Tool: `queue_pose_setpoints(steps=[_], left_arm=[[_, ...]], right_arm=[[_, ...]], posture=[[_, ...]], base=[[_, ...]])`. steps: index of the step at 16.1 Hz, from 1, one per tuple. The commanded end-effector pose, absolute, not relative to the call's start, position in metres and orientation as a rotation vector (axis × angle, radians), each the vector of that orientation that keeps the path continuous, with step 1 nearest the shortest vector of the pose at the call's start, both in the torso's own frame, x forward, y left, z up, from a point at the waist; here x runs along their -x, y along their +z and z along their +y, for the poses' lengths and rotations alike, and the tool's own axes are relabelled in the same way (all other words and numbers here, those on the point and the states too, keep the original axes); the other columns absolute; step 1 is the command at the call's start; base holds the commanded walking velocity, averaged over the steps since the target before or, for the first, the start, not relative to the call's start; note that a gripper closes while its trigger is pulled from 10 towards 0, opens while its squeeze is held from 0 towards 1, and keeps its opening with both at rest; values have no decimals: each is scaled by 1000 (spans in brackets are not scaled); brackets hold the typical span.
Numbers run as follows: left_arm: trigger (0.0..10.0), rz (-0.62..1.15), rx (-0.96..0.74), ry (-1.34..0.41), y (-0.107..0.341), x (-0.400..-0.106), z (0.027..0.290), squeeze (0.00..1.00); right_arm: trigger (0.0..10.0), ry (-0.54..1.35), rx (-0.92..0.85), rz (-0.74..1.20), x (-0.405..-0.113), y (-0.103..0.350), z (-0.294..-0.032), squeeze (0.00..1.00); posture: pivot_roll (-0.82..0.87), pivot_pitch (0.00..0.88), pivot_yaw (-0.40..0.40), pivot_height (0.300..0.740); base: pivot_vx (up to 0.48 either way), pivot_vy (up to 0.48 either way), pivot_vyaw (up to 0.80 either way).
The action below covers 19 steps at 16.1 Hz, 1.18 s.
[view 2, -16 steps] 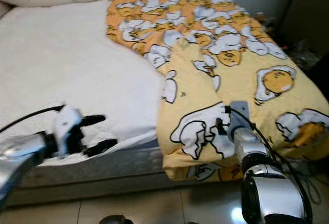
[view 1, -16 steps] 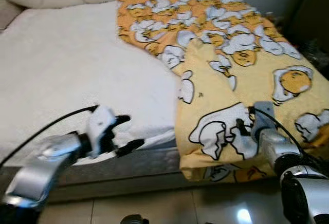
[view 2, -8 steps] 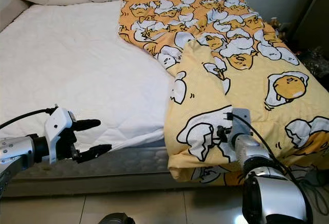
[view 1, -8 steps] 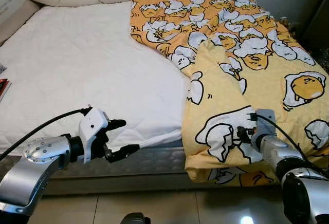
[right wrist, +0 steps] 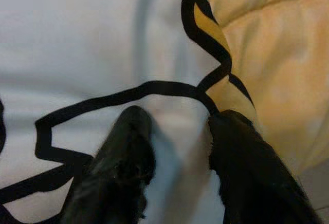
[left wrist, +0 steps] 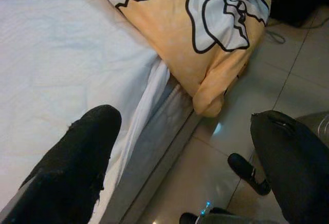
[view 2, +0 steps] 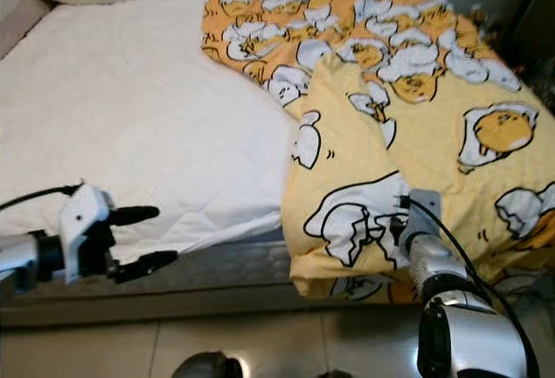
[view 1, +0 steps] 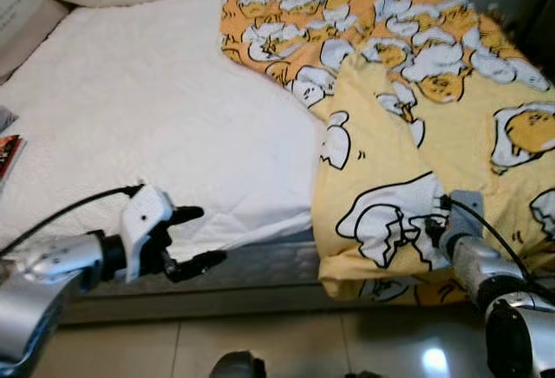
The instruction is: Clean up the room
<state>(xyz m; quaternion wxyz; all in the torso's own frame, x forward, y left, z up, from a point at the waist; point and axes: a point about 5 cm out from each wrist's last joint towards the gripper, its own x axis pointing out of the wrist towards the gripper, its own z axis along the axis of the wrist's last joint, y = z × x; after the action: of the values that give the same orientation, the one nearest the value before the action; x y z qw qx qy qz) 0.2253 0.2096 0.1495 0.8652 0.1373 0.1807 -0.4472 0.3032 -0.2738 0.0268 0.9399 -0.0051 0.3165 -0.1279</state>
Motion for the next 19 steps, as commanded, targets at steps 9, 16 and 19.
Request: queue_pose_setpoints(steps=[9,16,19], left_arm=[[10000,381,-305,-898,157,-222,214,0],[10000,341,-259,-882,144,-232,202,0],[10000,309,-247,-886,142,-242,193,0]], right_arm=[[0,-215,-144,586,-303,22,-262,0],[0,544,-204,497,-304,27,-198,0],[0,875,-166,519,-289,25,-172,0]], posture=[[322,111,125,740],[201,25,104,740],[168,0,100,740]], base=[[0,0,0],[0,0,0],[0,0,0]])
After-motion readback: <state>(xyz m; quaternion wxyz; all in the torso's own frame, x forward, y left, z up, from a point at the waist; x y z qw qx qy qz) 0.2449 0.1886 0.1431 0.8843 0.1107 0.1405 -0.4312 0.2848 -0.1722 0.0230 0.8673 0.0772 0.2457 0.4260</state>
